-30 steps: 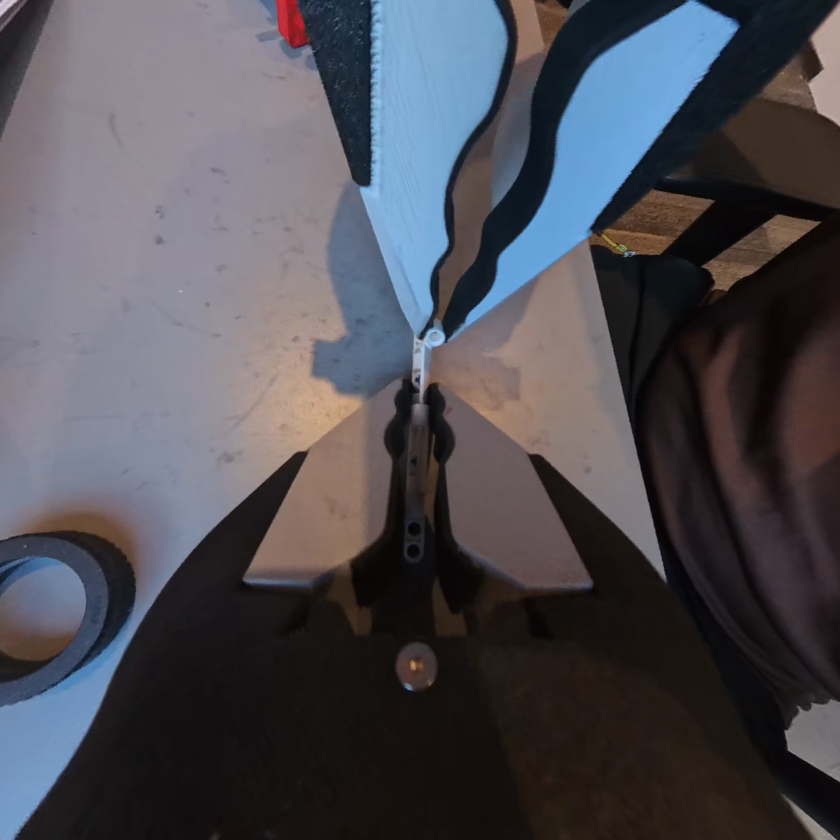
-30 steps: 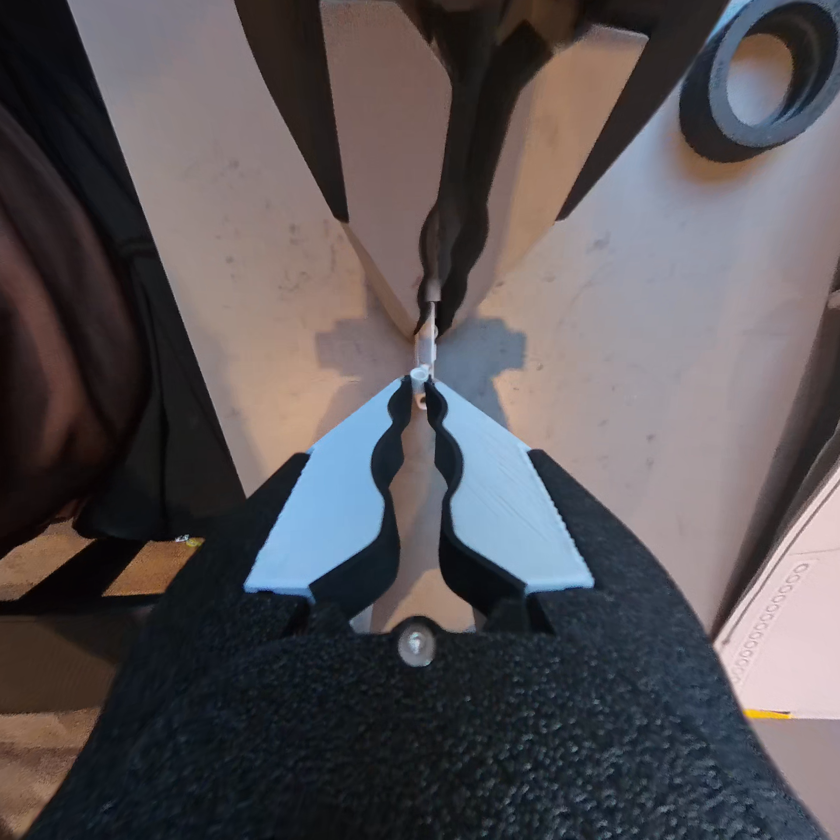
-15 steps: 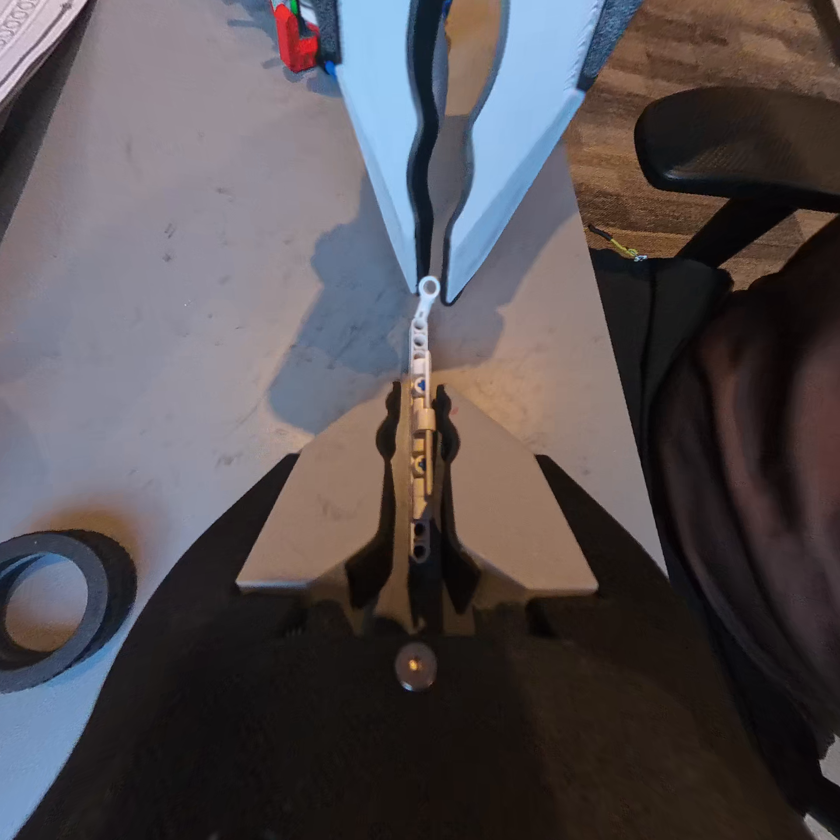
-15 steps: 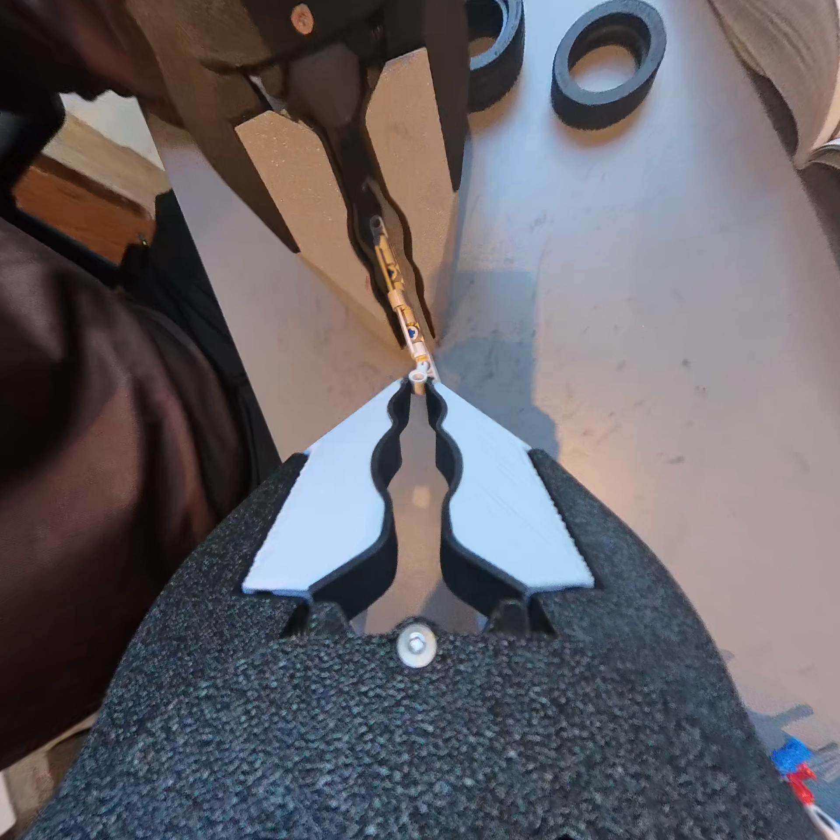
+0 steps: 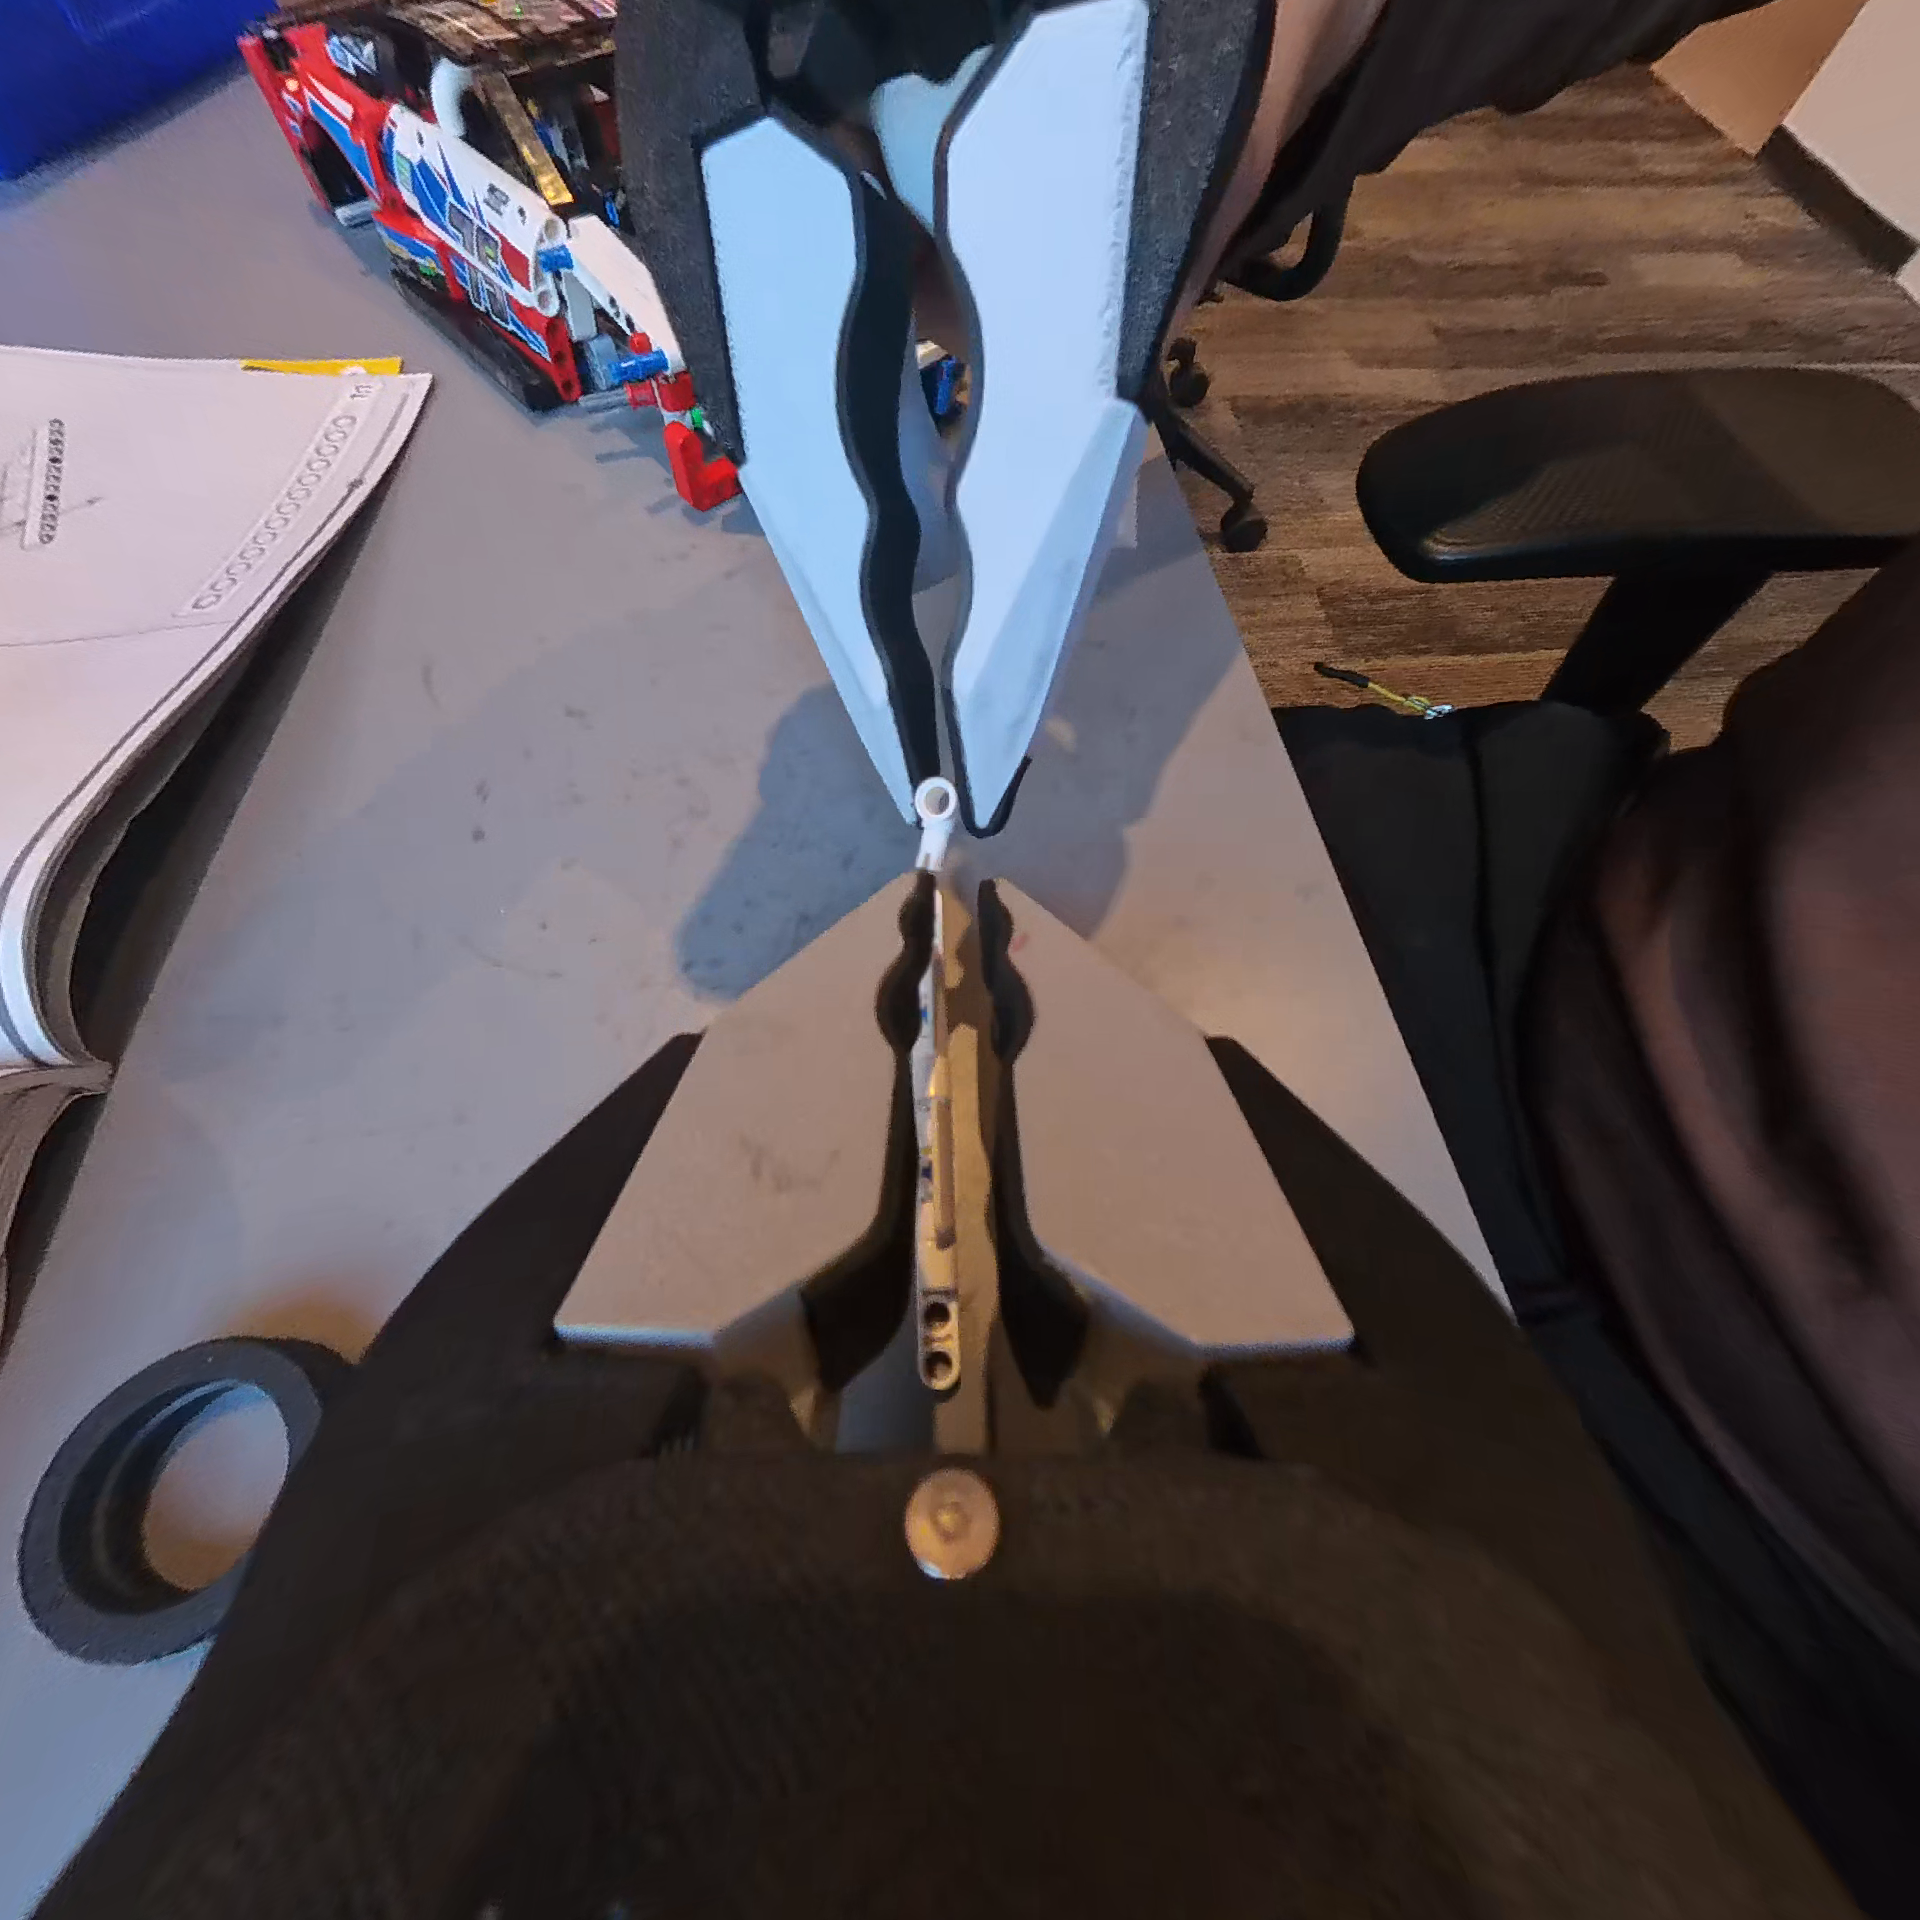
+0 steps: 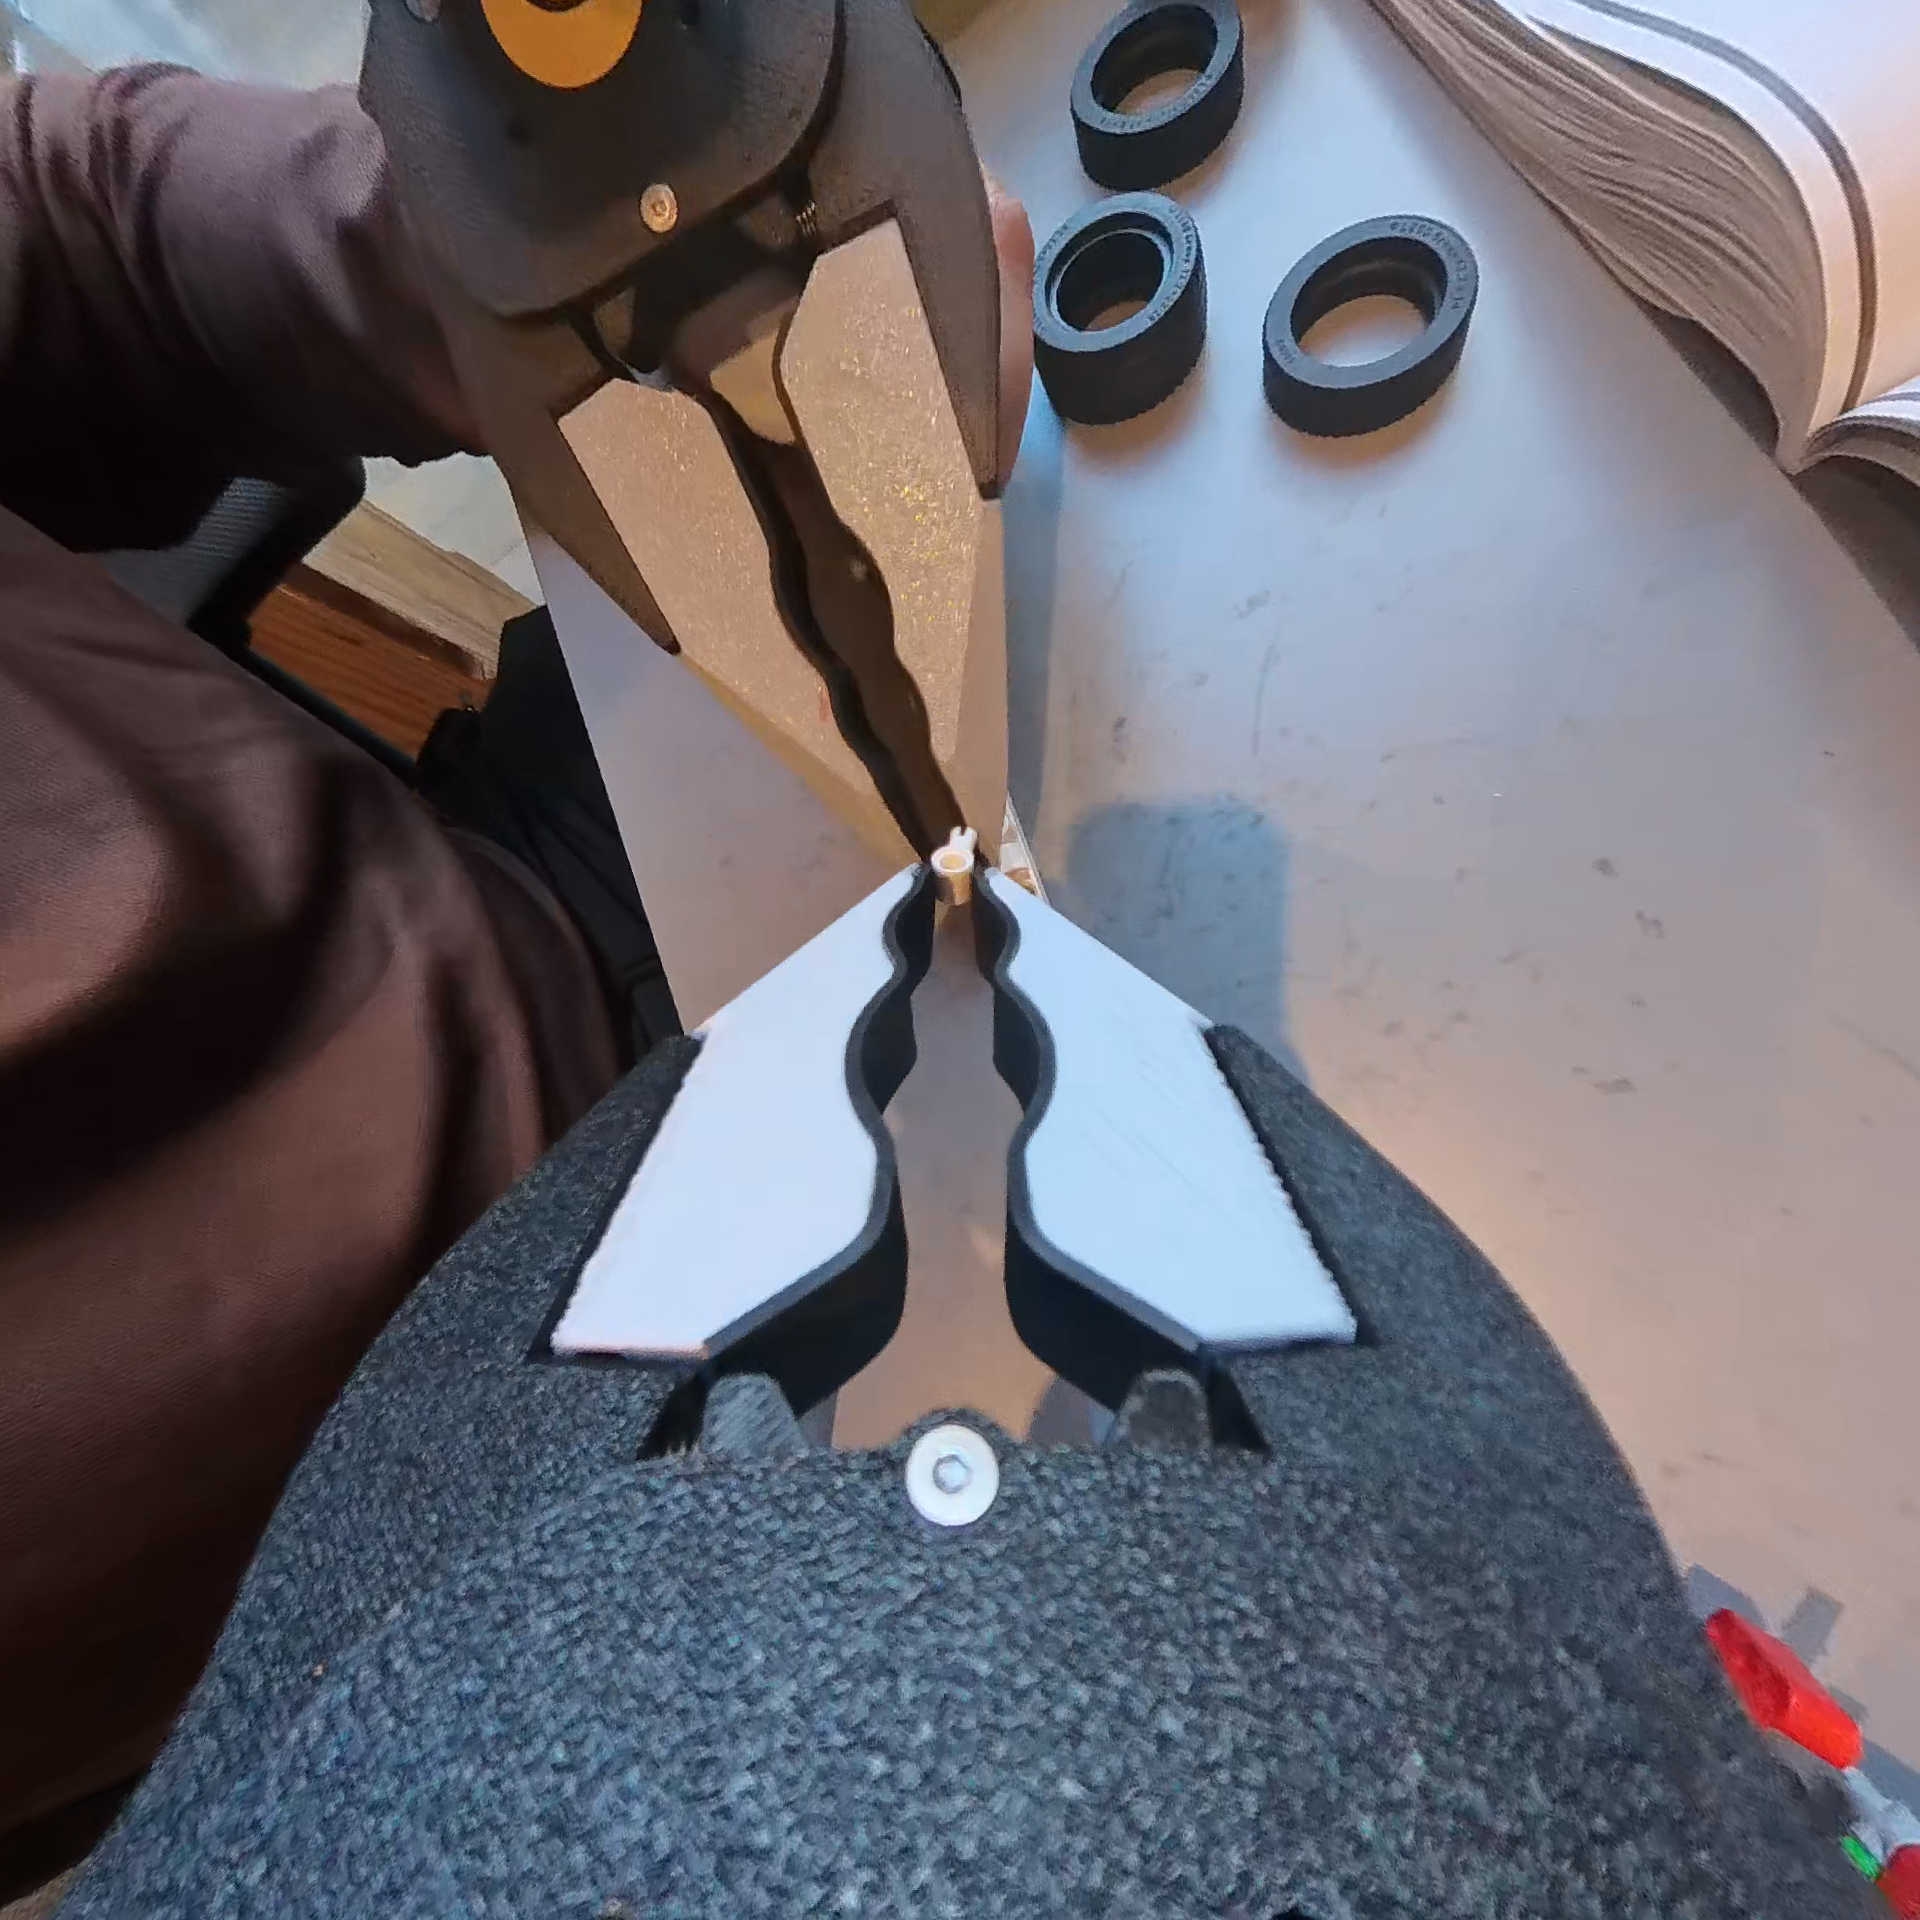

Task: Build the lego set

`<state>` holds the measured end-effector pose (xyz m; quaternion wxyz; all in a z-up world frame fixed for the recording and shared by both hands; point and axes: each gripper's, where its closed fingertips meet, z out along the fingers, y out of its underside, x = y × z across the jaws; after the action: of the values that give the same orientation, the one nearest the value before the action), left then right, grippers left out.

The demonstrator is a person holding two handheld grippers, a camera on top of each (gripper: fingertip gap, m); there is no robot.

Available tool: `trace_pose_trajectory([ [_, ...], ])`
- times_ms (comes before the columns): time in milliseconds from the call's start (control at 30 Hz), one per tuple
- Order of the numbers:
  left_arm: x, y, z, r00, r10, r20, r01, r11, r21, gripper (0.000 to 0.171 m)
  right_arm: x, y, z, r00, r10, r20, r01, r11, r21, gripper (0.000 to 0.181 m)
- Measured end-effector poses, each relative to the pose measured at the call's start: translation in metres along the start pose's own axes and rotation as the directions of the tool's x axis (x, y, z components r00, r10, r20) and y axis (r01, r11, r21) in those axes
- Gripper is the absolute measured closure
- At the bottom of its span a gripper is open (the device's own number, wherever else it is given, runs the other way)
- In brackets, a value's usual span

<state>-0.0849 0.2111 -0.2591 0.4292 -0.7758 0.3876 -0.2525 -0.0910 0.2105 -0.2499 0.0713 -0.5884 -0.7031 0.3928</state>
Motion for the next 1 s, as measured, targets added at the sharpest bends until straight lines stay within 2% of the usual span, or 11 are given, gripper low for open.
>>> trace_pose_trajectory([
  [400,-0.003,-0.001,-0.003,1.0,-0.015,0.006,0.015,1.0,0.01,0.169,-0.001,-0.002,0.006,0.998,-0.064,-0.018,0.063,0.997,-0.036,0.174],
  [467,-0.005,-0.002,-0.002,0.998,-0.048,0.027,0.048,0.999,0.0,0.17,0.001,-0.004,0.005,0.996,-0.08,-0.044,0.079,0.996,-0.03,0.174],
  [567,-0.007,-0.004,-0.004,0.997,-0.027,0.067,0.027,1.0,-0.003,0.17,0.003,-0.007,0.003,0.988,-0.126,-0.091,0.127,0.992,-0.004,0.174],
  [633,-0.008,-0.002,-0.003,0.996,-0.035,0.085,0.036,0.999,-0.014,0.17,0.004,-0.007,0.003,0.971,-0.189,-0.147,0.19,0.982,-0.007,0.174],
  [733,-0.009,0.0,-0.001,0.992,0.023,0.123,-0.017,0.999,-0.045,0.17,0.006,-0.005,0.004,0.934,-0.278,-0.224,0.279,0.96,-0.031,0.174],
  [867,-0.013,-0.003,0.0,0.993,0.003,0.116,-0.002,1.0,-0.015,0.17,0.011,-0.006,0.0,0.872,-0.367,-0.324,0.376,0.926,-0.039,0.174],
  [1000,-0.01,-0.01,-0.001,0.996,0.003,0.094,-0.006,1.0,0.024,0.17,0.009,-0.009,-0.006,0.849,-0.413,-0.329,0.428,0.903,-0.028,0.173],
])
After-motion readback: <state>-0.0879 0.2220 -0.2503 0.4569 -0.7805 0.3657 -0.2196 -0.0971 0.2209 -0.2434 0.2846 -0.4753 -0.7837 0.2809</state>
